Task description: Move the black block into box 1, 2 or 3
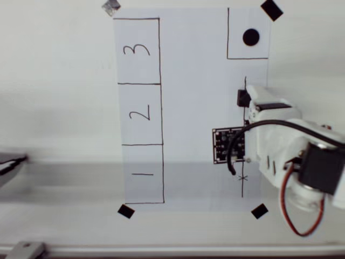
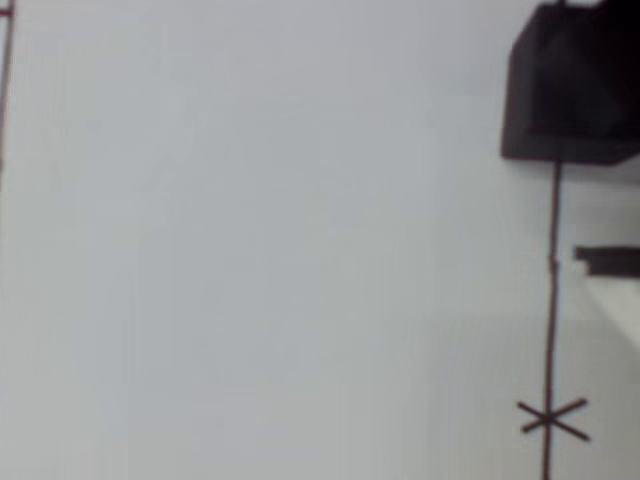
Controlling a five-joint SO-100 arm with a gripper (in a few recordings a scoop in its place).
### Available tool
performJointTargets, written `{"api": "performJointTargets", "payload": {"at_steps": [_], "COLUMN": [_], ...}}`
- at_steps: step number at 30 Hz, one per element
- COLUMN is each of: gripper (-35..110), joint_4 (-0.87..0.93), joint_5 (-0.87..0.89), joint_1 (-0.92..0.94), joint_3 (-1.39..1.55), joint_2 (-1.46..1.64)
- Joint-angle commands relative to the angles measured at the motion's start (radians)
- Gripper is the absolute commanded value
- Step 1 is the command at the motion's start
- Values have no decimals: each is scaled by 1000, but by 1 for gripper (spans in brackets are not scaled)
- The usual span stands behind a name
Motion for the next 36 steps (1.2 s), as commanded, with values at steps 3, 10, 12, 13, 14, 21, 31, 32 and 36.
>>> {"api": "performJointTargets", "payload": {"at_steps": [3,10,12,13,14,21,31,32,36], "gripper": [24,24,23,23,23,23,23,23,23], "joint_4": [-52,-89,-94,-95,-98,-129,-169,-173,-176], "joint_5": [-3,-35,-41,-44,-44,-66,-81,-81,-83], "joint_1": [9,32,35,38,40,54,57,57,58], "joint_3": [-34,0,5,5,6,37,106,112,121], "joint_2": [-3,-8,-8,-8,-8,-8,38,43,48]}}
